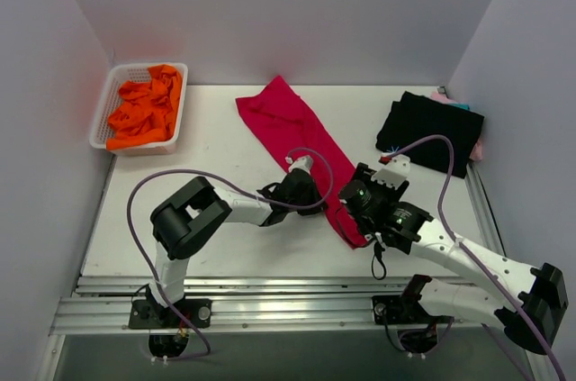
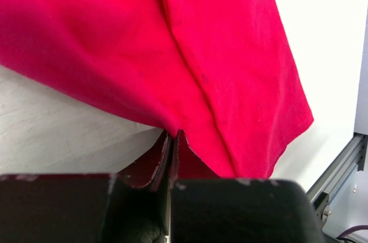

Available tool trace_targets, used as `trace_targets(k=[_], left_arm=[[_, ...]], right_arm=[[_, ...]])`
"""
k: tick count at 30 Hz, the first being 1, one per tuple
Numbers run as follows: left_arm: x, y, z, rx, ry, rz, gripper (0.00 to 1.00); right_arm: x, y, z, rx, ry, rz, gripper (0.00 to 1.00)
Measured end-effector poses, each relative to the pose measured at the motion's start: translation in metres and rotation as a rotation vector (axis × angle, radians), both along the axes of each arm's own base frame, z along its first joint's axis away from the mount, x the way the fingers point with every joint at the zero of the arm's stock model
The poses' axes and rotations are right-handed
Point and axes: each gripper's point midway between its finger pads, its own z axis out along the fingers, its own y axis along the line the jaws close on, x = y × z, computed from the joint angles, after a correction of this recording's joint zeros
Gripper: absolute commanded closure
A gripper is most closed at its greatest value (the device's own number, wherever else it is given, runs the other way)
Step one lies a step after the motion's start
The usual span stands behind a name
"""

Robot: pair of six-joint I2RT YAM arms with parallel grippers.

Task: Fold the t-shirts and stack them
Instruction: Rotate the tshirt 90 degrees

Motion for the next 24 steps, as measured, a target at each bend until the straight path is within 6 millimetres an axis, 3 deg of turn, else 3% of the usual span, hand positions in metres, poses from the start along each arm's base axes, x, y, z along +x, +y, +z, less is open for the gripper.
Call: trace_targets(k=[4,6,10,13,14,15,16,18,24], left_arm=[[0.001,0.004,0.001,-0.021,-0.003,0.009,0.98],[-0.003,0.022,-0.001,-0.015,0.005,0.032,0.98],[-0.007,0.088,-0.002,0.007,0.03,0.128,0.98],[-0.001,0.137,-0.003,0.03,0.036,0.237,0.98],[0.0,0.148,-0.003,0.039,0.033,0.268,0.92],[-0.002,0.157,-0.003,0.045,0.032,0.29,0.48],[-0.005,0.163,-0.004,0.053,0.029,0.303,0.28],[-0.003,0.164,0.01,0.007,0.004,0.325,0.06],[-0.009,0.179,0.02,0.023,-0.022,0.373,0.03]], right_arm=[[-0.001,-0.002,0.0,0.006,0.0,-0.001,0.38],[-0.001,0.0,-0.004,0.013,0.011,0.012,0.38],[-0.003,0.011,-0.022,0.044,0.043,0.06,0.41],[-0.008,0.024,-0.048,0.061,0.093,0.111,0.42],[-0.01,0.03,-0.056,0.064,0.109,0.126,0.42],[-0.012,0.036,-0.065,0.063,0.126,0.144,0.42],[-0.015,0.043,-0.073,0.062,0.145,0.163,0.42],[-0.02,0.06,-0.087,0.055,0.174,0.206,0.42],[-0.035,0.116,-0.114,0.01,0.236,0.315,0.43]])
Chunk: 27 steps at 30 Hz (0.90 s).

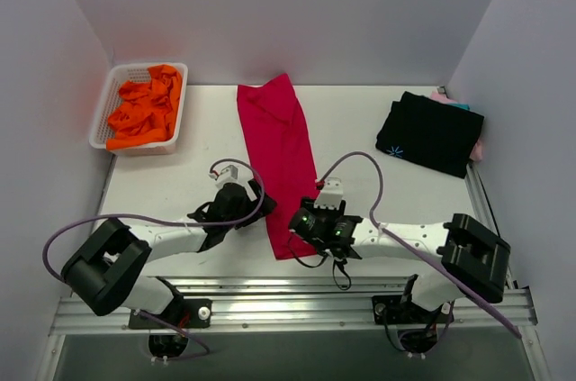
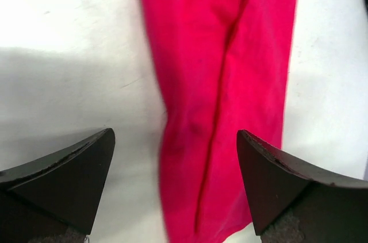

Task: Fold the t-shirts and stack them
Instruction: Rotate the tshirt 90 degrees

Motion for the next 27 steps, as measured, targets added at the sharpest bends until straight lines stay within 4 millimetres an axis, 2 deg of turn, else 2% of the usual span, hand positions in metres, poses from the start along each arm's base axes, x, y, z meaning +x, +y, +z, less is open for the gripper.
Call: trace_targets(k=[3,6,10,15,17,22,27], left_arm=[[-0.013,0.016,0.002,0.044,0.015,0.019,0.03],[-0.032,0.032,0.009,0.059,0.006,0.018,0.03],[-0.05,0.031,0.019,0.042,-0.03,-0.018,0.03],[-0.062,0.03,0.002,0.08,0.005,-0.049,0.06],[-0.064,0.031,-0.003,0.09,0.016,-0.049,0.07],[-0.063,0.03,-0.003,0.082,0.009,-0.048,0.08],[-0.064,0.031,-0.003,0.081,0.007,-0.048,0.08]], right_arm=[[0.002,0.025,0.0,0.005,-0.001,0.024,0.43],[0.005,0.041,0.002,0.022,-0.008,0.036,0.43],[0.01,0.053,-0.001,0.023,-0.009,0.04,0.44],[0.018,0.073,-0.013,-0.005,0.007,0.053,0.48],[0.019,0.077,-0.018,-0.015,0.015,0.057,0.49],[0.017,0.076,-0.031,-0.039,0.038,0.063,0.55],[0.016,0.077,-0.036,-0.044,0.05,0.066,0.66]])
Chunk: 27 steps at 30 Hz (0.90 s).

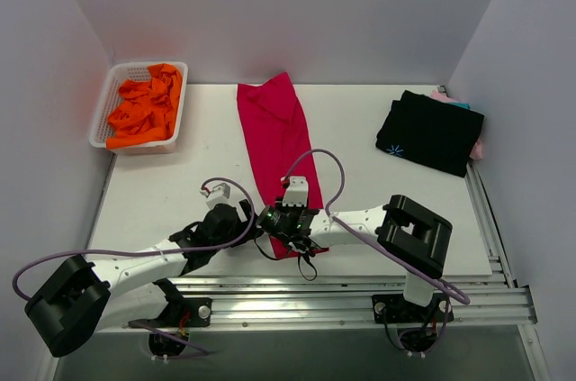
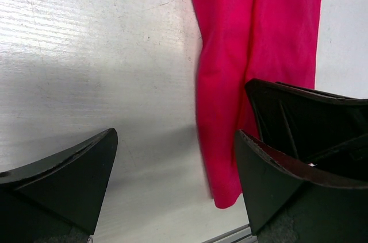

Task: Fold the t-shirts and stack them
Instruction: Rotate the tshirt 90 degrees

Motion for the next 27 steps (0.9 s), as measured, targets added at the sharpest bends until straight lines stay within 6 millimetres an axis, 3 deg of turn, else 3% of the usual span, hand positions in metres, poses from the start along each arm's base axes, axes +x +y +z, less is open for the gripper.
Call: trace_targets(k=[17,23,27], left_arm=[[0.001,0.001,0.0,-0.007,-0.012,0.005,0.09],[0.001,0.001,0.0,-0.013,-0.019,0.006,0.1],[0.001,0.001,0.0,-0.014,-0.022,0.006,0.1]], right_arm=[[0.002,0.006,-0.01,-0.026,0.012,0.013,0.81],[0.004,0.009,-0.011,-0.029,0.011,0.019,0.99],[0.004,0.01,-0.01,-0.026,0.01,0.02,1.0]])
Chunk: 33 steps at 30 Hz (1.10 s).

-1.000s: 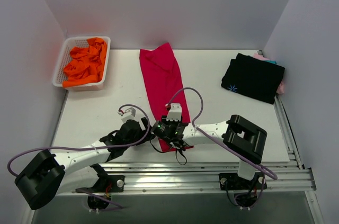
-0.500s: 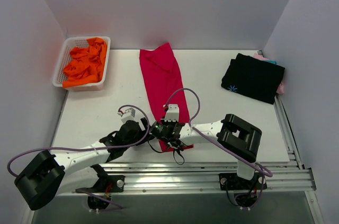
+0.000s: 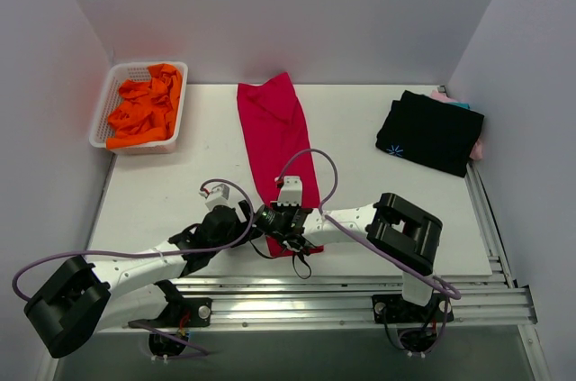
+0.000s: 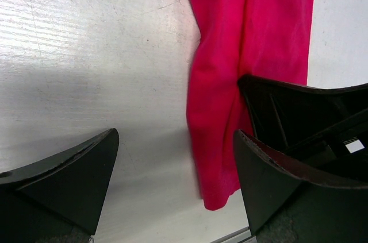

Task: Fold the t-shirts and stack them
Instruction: Rotate the tshirt 90 degrees

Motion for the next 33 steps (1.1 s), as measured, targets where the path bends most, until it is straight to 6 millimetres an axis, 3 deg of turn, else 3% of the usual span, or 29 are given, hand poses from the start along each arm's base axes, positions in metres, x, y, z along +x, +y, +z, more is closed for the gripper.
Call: trace_targets(k=[11,19,24,30,33], left_arm=[[0.004,-0.002,-0.001,-0.005,-0.011,0.005,0.11],[0.008,-0.006,-0.001,-0.012,-0.024,0.002,0.12],[0.008,-0.006,-0.001,-0.009,-0.027,-0.002,0.13],[0.01,-0.008,-0.001,-0.008,-0.028,-0.003,0.14],[0.012,-0.01,-0.002,-0.004,-0.026,-0.005,0.14]], right_arm=[[0.0,-0.006,0.009,-0.037,0.012,-0.007,1.0],[0.011,-0.024,0.067,-0.001,-0.07,-0.06,1.0],[0.02,-0.045,0.104,0.04,-0.125,-0.113,1.0],[0.022,-0.083,0.122,0.046,-0.148,-0.169,1.0],[0.021,-0.086,0.124,0.043,-0.146,-0.159,1.0]])
